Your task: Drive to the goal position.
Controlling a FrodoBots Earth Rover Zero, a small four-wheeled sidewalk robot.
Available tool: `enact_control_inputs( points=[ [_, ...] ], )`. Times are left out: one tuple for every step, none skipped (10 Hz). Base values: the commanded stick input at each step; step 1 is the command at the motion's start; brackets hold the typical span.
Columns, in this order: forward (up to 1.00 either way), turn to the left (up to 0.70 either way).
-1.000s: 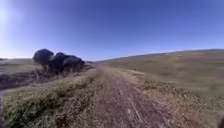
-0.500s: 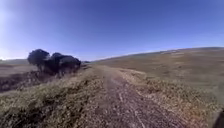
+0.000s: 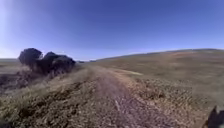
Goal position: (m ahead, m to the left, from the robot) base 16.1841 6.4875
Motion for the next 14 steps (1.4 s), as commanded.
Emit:
enact_control_inputs(
  points=[
    [0.70, 0.00],
    [0.70, 0.00],
    [0.70, 0.00],
    [0.70, 0.00],
    [0.70, 0.00],
    [0.70, 0.00],
    [0.70, 0.00],
    [0.70, 0.00],
    [0.70, 0.00],
    [0.70, 0.00],
    [0.70, 0.00],
    [0.70, 0.00],
    [0.70, 0.00],
    [0.70, 0.00]
  ],
)
